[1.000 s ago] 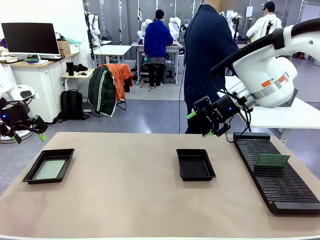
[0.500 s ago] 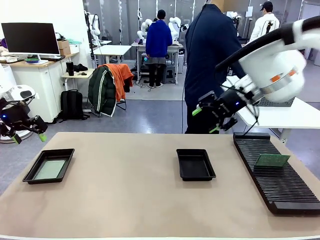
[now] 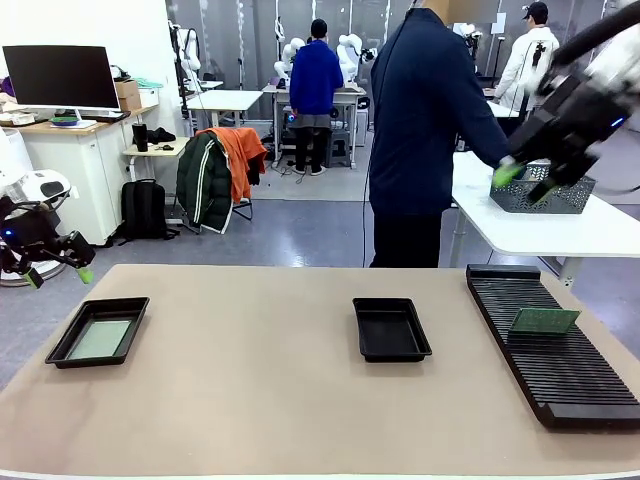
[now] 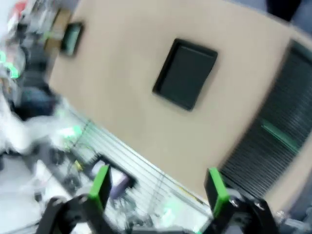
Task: Inspect and transfer BCBs to ESD trays.
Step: Pick up the Blank PCB from the PCB Rack and place it in the right ESD tray.
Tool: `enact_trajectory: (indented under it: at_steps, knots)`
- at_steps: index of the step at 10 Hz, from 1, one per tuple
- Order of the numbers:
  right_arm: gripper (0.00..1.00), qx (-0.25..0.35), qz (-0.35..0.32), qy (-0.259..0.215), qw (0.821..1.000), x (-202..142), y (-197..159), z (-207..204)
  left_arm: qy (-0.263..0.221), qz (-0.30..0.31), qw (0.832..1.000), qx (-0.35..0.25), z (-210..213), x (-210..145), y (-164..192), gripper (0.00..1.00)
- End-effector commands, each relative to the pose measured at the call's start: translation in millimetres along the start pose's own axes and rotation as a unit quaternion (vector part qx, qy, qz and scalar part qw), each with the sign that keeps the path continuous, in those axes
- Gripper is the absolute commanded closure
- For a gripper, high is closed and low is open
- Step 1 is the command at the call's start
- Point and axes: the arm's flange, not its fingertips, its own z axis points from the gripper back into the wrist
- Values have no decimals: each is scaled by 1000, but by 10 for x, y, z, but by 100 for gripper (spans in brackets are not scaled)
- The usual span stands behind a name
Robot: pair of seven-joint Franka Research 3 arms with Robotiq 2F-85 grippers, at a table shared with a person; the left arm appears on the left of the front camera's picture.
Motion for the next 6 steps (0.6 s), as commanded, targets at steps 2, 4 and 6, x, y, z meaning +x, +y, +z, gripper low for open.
enact_trajectory:
  at_steps: [2,4,6]
  knots:
    - [0,-3,229,59,972,154,-219,681,-2,3,1000,0,-13,-2,5,0]
    - [0,-26,336,116,934,84,-328,900,-2,3,1000,0,-13,-2,5,0]
    - [0,-41,411,152,898,23,-412,1007,-2,3,1000,0,-13,-2,5,0]
